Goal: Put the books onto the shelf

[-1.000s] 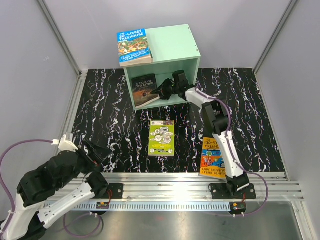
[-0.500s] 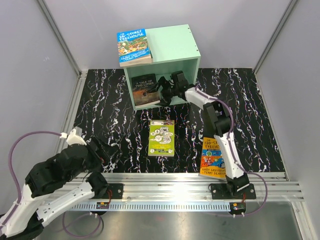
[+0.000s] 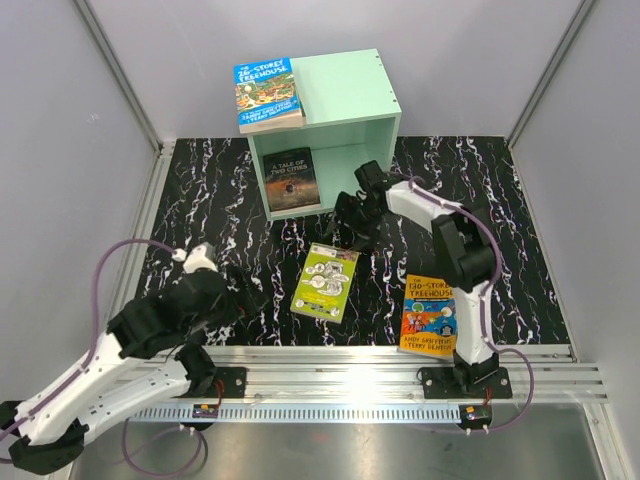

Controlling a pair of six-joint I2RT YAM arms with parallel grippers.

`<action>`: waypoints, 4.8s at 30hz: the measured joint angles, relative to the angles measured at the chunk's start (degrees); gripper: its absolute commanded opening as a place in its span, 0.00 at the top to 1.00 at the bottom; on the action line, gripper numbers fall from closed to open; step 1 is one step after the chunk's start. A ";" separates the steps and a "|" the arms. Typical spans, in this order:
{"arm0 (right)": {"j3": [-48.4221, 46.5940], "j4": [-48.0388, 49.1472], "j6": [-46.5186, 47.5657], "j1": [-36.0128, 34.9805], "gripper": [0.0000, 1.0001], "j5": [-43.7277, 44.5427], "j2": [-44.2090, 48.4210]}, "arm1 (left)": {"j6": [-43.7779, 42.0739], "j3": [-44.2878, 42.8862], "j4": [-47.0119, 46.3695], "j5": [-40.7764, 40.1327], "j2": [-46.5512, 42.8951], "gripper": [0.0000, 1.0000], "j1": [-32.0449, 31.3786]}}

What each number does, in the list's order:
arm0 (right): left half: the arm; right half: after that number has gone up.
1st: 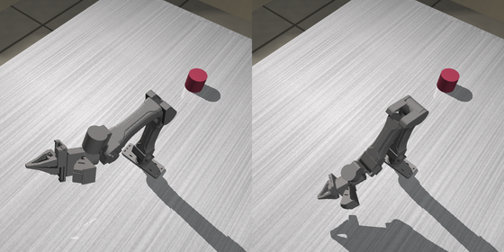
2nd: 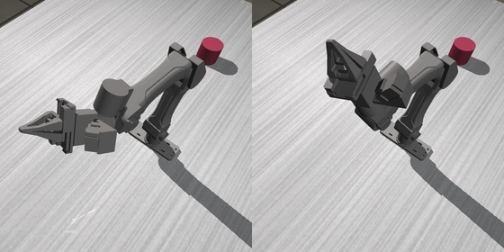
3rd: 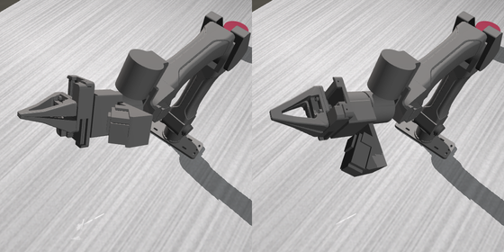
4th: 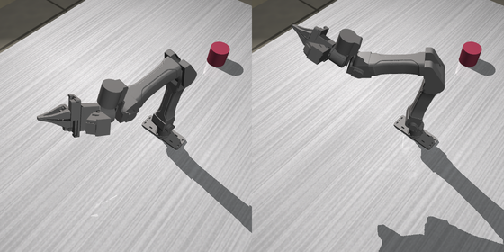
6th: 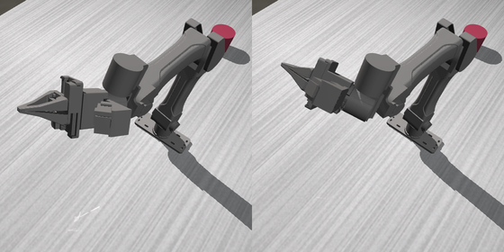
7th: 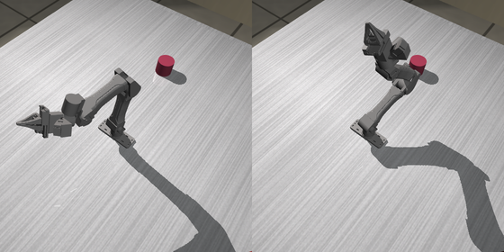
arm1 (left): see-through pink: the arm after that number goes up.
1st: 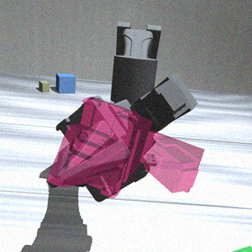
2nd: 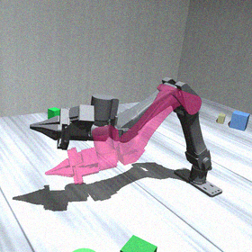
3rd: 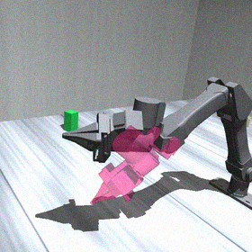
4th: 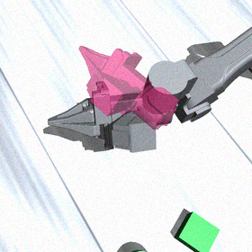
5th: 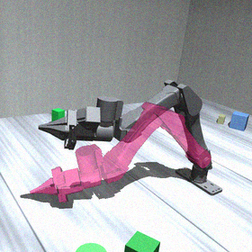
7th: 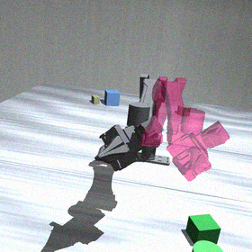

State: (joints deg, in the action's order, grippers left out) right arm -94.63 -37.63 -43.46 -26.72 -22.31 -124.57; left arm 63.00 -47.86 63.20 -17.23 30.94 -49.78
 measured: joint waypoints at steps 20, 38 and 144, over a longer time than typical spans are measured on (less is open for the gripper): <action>42.45 3.39 5.27 1.01 0.00 -1.44 30.88 | -11.69 9.25 -38.40 19.98 44.74 0.01 13.51; 44.52 25.14 -3.87 1.95 0.00 -20.22 21.84 | -9.70 1.09 -57.07 31.63 61.94 0.01 12.92; 31.19 -20.24 8.81 0.90 0.00 -7.02 70.49 | 15.10 -32.68 -81.37 30.84 54.53 1.00 41.59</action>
State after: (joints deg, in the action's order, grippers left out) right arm -63.44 -57.87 -34.65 -25.82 -29.32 -54.08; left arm 78.11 -80.53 -18.17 13.61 85.47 -8.19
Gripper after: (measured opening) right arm 0.994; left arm 0.260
